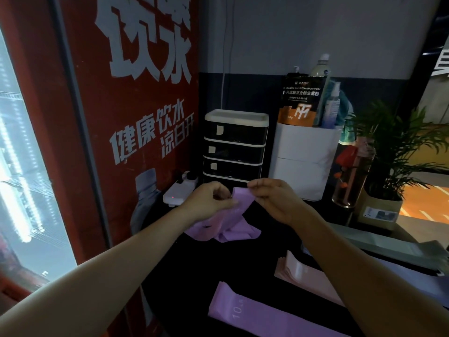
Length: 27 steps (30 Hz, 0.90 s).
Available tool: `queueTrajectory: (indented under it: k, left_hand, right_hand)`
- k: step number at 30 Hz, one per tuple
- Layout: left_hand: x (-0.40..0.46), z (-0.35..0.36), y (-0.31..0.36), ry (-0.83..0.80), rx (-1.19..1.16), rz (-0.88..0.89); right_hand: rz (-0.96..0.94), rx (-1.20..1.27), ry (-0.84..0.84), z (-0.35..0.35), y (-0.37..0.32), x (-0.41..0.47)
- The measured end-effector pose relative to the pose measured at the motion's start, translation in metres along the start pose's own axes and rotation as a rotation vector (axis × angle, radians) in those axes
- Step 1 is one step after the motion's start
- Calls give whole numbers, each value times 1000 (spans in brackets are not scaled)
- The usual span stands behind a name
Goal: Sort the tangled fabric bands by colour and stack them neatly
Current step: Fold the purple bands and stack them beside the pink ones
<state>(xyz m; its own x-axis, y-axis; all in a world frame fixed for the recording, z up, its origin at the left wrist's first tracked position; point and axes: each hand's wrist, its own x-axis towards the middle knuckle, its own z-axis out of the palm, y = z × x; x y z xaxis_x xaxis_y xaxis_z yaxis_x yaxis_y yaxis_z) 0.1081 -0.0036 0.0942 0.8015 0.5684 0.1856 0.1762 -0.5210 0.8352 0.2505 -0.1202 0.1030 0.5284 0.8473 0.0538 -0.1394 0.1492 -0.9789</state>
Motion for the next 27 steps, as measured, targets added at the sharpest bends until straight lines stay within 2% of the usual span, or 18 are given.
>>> queueTrajectory:
  k: [3,7,16,22,27]
  left_hand:
    - [1,8,4,58,-74,39]
    - [3,6,9,141,-102,63]
    - [1,-2,13,158,-140,81]
    - [0,-17,26,183,-150,103]
    - [6,-37,61,139,12,231]
  right_hand:
    - [-19,-55,-38,5,-5,-4]
    - [-138,-371,-93,8,-7,-9]
    - [-308,-754,25,19,-11,-2]
    - [-369,-787,22,30,-34,-3]
    - [-516,-757,52,46,-71,-4]
